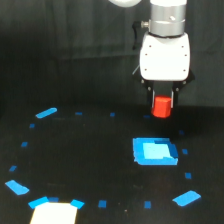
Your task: Pick up the red object from the table
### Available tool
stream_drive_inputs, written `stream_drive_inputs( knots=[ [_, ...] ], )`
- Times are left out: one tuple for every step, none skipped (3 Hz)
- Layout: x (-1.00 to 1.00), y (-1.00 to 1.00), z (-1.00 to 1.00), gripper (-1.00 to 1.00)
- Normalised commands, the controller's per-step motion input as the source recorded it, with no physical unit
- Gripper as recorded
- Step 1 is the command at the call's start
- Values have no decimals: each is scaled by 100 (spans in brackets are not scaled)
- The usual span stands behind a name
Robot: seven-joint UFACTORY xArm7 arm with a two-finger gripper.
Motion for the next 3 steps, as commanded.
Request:
stream_drive_inputs(
  knots=[
    [15,46,100,-86],
    [17,16,94,-100],
    [21,21,100,-100]
  ],
)
